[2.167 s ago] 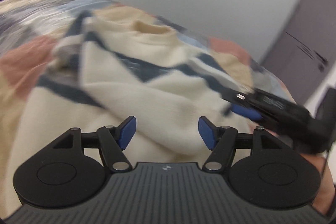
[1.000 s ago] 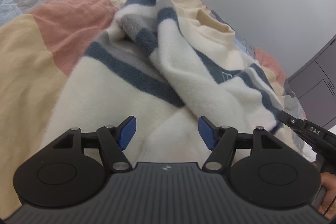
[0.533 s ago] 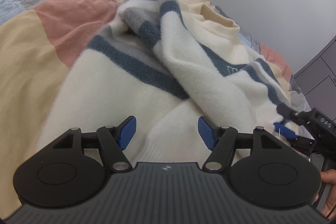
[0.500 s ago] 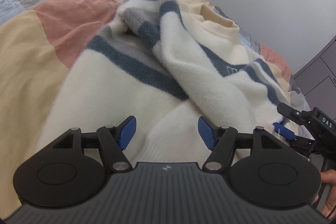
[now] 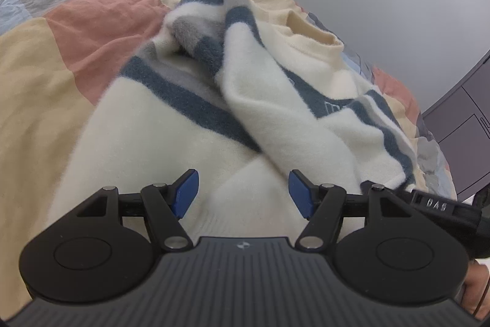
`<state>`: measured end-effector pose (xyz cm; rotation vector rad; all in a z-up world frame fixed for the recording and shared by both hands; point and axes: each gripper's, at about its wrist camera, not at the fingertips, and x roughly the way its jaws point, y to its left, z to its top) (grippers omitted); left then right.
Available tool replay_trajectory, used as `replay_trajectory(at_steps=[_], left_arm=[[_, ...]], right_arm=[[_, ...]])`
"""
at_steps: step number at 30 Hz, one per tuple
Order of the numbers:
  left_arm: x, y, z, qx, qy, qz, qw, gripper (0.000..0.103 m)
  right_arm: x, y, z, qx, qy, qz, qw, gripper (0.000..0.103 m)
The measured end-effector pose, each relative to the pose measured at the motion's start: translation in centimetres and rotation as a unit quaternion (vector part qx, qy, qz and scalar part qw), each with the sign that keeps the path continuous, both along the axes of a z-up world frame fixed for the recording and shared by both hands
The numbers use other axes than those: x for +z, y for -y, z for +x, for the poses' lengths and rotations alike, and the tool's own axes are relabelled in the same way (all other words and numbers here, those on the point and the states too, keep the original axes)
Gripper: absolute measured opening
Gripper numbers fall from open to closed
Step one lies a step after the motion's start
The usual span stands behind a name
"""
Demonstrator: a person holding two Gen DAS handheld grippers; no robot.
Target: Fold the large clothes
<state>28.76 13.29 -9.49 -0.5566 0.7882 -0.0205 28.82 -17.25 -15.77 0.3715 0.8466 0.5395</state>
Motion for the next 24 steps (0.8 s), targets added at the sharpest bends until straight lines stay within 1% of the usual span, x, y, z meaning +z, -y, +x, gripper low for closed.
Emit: replay_trajectory(at_steps=[1,3,6,9,14,17,20,24], left_arm=[[0.0,0.0,-0.1,0.0,0.0,0.001,1.0,0.07],[0.1,0.1,-0.1,0.001,0.001,0.004,1.0,0.07],[0.1,0.1,-0.3,0.003,0.0,0.007,1.0,0.07],[0.2,0.0,-0.6,0.006,0.0,0.008,0.9999,0.07],[0.4,0.2,-0.8,0.006,0.002,0.011,0.9999,0.07],[0.6,0.3,-1.0,0.002,0.006,0.013,0.9999,0.07],[0.5,0.3,-1.0,0.002,0.005,0.014,0.9999,0.07],[0.3,0.2,-0.9,0.004,0.0,0.014,0.9999,0.07]], right_arm=[[0.4,-0.3,-0.4,0.003,0.014,-0.011,1.0,0.011],[1.5,-0.5,-1.1,0.0,0.05,-0.022,0.998,0.01],[3.5,0.4,-1.8,-0.013,0.101,-0.006,0.995,0.009],[4.8,2.1,-2.4,-0.048,0.126,0.005,0.991,0.009],[5.4,5.3,-2.9,-0.131,0.127,-0.025,0.983,0.009],[5.0,6.2,-3.3,-0.177,0.118,-0.067,0.975,0.009],[4.2,6.6,-3.1,-0.203,0.095,-0.096,0.97,0.008],[2.2,6.8,-3.0,-0.2,0.053,-0.12,0.971,0.009]])
